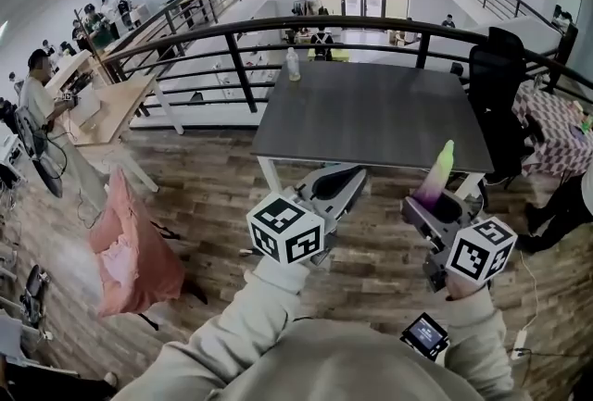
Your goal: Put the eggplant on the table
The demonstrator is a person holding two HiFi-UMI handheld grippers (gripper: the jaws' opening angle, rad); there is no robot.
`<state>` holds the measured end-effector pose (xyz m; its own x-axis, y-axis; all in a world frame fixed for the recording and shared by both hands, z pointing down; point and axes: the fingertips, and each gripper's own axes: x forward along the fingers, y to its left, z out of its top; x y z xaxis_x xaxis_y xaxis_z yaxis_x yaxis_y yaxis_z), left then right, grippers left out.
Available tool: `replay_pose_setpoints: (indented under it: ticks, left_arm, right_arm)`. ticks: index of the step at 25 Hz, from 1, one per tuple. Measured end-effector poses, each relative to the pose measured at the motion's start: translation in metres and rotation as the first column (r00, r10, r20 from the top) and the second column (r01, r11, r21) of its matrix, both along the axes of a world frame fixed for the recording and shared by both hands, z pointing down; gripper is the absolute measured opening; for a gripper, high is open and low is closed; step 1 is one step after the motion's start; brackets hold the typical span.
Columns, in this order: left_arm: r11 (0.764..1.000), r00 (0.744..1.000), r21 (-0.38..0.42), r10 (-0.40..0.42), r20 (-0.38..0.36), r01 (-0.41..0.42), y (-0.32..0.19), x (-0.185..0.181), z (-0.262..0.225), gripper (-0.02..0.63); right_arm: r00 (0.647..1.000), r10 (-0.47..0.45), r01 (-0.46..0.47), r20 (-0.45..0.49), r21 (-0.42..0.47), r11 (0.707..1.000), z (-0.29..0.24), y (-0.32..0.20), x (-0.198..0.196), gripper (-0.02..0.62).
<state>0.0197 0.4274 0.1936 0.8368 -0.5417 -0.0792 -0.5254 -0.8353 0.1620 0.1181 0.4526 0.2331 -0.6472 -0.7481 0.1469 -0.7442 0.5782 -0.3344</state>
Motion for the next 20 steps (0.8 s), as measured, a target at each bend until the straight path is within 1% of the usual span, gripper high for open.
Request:
replay_pose_setpoints:
  ticks: [2, 5, 8, 11, 16, 20]
  left_arm:
    - [1.0, 1.0, 0.0, -0.014, 0.007, 0.014, -0.005, 0.0, 0.003, 0.0]
    - [1.0, 1.0, 0.027, -0.017, 0.025, 0.016, -0.01, 0.006, -0.002, 0.0]
    - [0.999, 0.999, 0.047, -0.007, 0.039, 0.005, -0.016, 0.015, -0.004, 0.0]
    - [0.999, 0.999, 0.044, -0.007, 0.032, 0.005, -0.028, 0.014, 0.001, 0.0]
    - [1.0, 1.0, 0.029, -0.007, 0.018, 0.006, -0.063, 0.006, 0.007, 0.0]
    - [0.999, 1.0, 0.035, 0.02, 0.014, -0.021, -0.092, 0.001, 0.007, 0.0]
  right_arm:
    - [1.0, -0.004, 0.004, 0.022, -0.01, 1.0, 0.007, -0.003, 0.004, 0.241]
    - [0.998, -0.012, 0.013, 0.059, -0.025, 1.0, 0.011, -0.008, 0.011, 0.241]
    - [0.998, -0.018, 0.019, 0.06, -0.018, 1.0, 0.01, -0.021, 0.016, 0.241]
    - [0.997, -0.029, 0.03, 0.067, -0.012, 0.999, 0.007, -0.035, 0.01, 0.241]
    - [0.998, -0.036, 0.037, 0.056, -0.012, 0.999, 0.006, -0.068, 0.0, 0.241]
    - [0.998, -0.033, 0.035, 0.048, -0.025, 0.999, 0.009, -0.095, -0.003, 0.241]
